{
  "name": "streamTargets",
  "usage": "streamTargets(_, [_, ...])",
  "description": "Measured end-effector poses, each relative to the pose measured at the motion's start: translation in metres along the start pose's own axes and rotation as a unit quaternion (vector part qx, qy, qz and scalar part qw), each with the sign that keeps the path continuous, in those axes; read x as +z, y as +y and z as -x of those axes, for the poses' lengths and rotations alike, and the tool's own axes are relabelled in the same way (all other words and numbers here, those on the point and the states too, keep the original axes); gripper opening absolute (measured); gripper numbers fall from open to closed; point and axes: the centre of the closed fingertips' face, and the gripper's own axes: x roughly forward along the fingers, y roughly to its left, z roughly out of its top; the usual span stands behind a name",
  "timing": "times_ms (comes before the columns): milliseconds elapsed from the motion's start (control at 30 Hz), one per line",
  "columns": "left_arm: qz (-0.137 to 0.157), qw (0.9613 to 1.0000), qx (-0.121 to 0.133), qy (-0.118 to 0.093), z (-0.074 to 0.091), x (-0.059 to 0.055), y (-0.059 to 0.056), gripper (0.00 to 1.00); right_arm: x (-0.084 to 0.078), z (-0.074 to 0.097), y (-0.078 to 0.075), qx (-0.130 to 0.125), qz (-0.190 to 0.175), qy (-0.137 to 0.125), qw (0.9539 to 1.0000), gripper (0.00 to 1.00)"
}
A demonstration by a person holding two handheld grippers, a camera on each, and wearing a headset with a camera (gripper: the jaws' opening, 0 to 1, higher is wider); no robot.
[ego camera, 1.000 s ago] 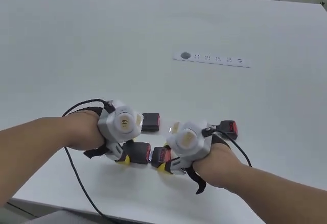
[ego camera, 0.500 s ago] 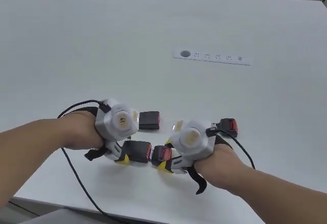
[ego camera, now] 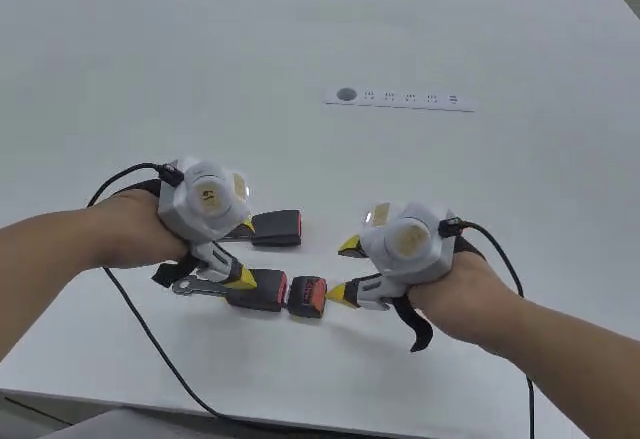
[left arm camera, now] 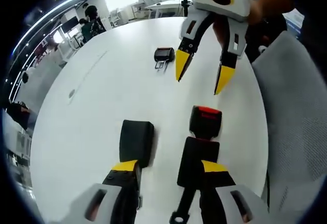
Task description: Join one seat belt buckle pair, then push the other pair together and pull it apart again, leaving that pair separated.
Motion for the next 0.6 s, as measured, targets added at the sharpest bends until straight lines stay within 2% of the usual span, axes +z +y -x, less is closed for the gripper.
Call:
streamTargets(133, [-0.011,0.9998,0.019,0.003,-0.003,0.002,0.011,0.50,-0.019,0.013,-0.022,-0.016,-0.003,0.013,0.9998,0.36])
streamTargets(233, [0.006,0.9997,0.025,-0.003,-0.004,0.006,0.021,0.50,-0.031,0.023,-0.040,-0.031,-0.011,0.020,0.9993,0.36])
streamTargets(267, [0.008,0.9995,0.030,-0.005,-0.006,0.007,0.026,0.51,-0.036,0.028,-0.048,-0.037,-0.011,0.022,0.9990,0.37])
streamTargets(367, [0.008,0.9993,0.036,-0.004,-0.008,0.010,0.031,0.52,-0.048,0.036,-0.064,-0.047,-0.017,0.028,0.9984,0.36])
streamTargets(467, [0.009,0.9995,0.031,-0.004,-0.011,0.013,0.034,0.53,-0.061,0.043,-0.078,-0.055,-0.012,0.042,0.9975,0.37])
streamTargets(533, [-0.009,0.9997,0.023,-0.001,-0.014,0.015,0.034,0.53,-0.068,0.049,-0.086,-0.058,0.002,0.051,0.9970,0.38])
streamTargets(600, [-0.012,0.9998,0.015,0.006,-0.019,0.015,0.036,0.52,-0.077,0.054,-0.093,-0.055,0.004,0.056,0.9969,0.39])
